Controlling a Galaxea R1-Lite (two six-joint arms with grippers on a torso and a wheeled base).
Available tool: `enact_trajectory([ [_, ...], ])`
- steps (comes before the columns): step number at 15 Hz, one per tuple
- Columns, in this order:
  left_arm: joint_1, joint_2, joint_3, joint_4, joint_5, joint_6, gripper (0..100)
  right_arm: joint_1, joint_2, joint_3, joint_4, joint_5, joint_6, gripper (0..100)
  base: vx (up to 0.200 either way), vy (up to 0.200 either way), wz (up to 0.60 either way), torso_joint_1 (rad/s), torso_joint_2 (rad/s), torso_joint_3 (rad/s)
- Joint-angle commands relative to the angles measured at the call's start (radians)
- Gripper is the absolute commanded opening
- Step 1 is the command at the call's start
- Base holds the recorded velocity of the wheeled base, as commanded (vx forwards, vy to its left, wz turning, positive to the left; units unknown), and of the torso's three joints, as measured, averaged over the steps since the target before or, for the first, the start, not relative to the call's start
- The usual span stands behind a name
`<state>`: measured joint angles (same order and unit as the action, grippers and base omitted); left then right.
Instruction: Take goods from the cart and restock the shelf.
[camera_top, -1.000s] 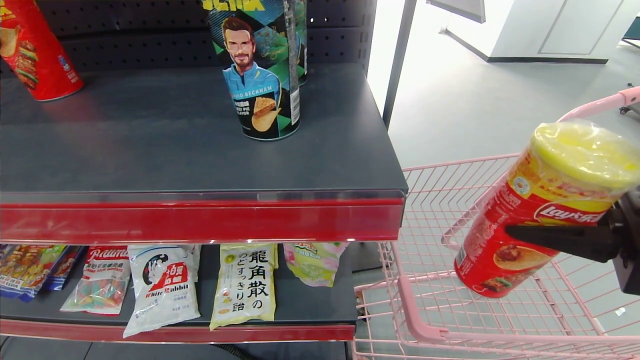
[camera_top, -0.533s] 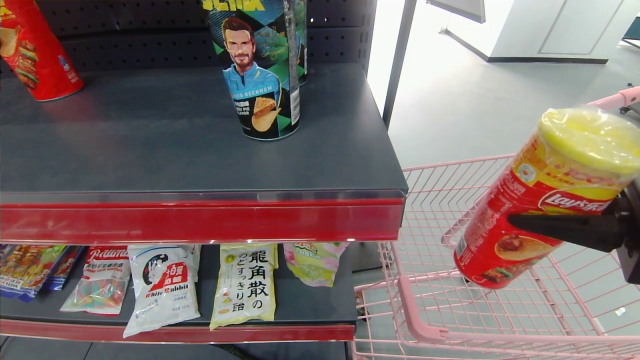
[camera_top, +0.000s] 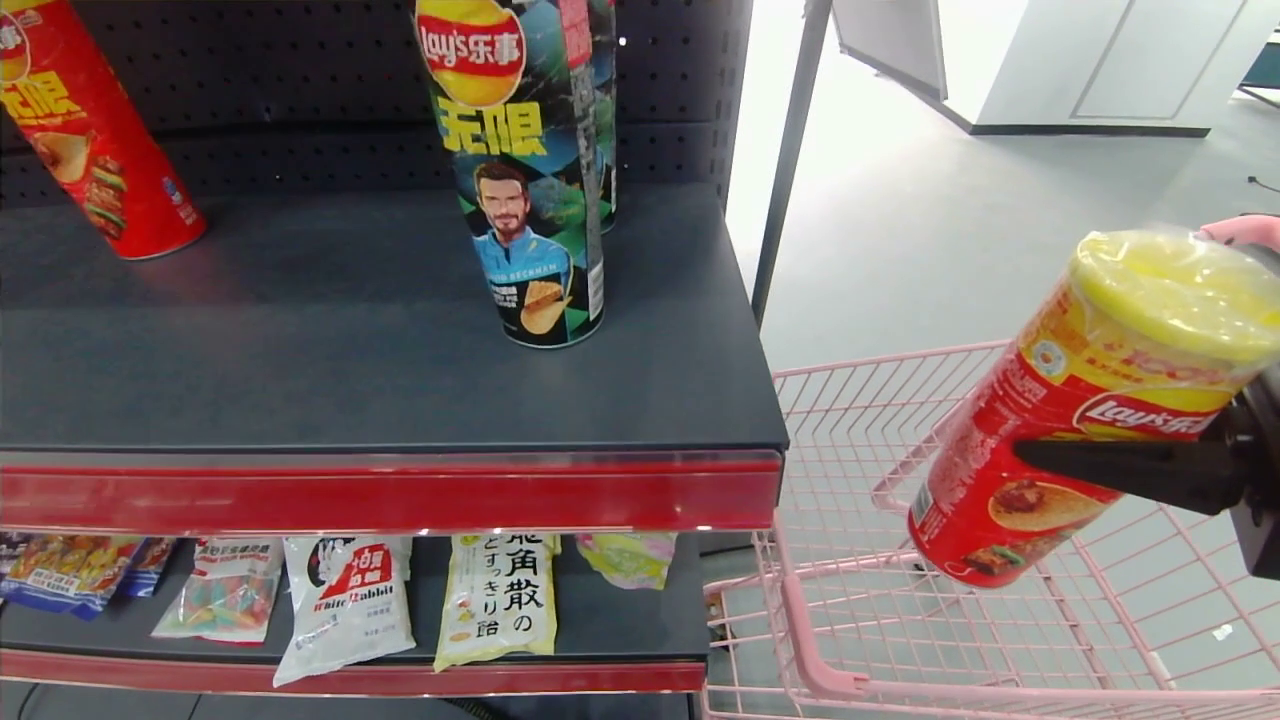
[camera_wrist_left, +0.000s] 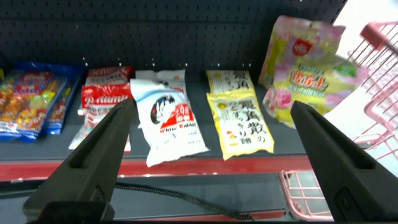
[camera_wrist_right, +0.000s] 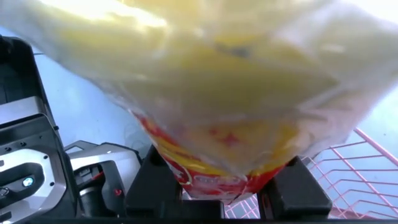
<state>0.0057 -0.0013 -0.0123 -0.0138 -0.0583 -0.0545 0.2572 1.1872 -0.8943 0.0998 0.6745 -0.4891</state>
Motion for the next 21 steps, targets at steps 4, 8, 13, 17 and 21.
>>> enact_trajectory([
  [4, 0.000, 0.001, 0.000, 0.000, 0.000, -0.001, 100, 0.000, 0.003, 0.000, 0.000, 0.000, 0.000, 0, 0.000, 0.000, 0.00, 0.199, -0.53, -0.336],
  [8, 0.000, 0.001, 0.000, 0.000, 0.000, -0.001, 100, -0.001, 0.002, 0.000, 0.000, 0.000, 0.000, 0, 0.000, 0.000, 0.00, 0.231, -0.57, -0.343],
  [13, 0.000, 0.001, 0.000, 0.000, 0.000, -0.001, 100, -0.001, -0.003, 0.005, 0.000, 0.000, 0.001, 0, 0.000, 0.000, 0.00, 0.227, -0.53, -0.306],
  [17, 0.000, 0.001, 0.000, 0.000, 0.000, -0.001, 100, -0.001, -0.008, 0.015, -0.003, -0.001, 0.000, 0, 0.000, 0.000, 0.00, 0.168, -0.39, -0.217],
  [21, 0.000, 0.001, 0.000, 0.000, 0.000, -0.001, 100, -0.003, -0.008, 0.021, -0.002, -0.001, -0.003, 0, 0.000, 0.000, 0.00, 0.162, -0.36, -0.199],
])
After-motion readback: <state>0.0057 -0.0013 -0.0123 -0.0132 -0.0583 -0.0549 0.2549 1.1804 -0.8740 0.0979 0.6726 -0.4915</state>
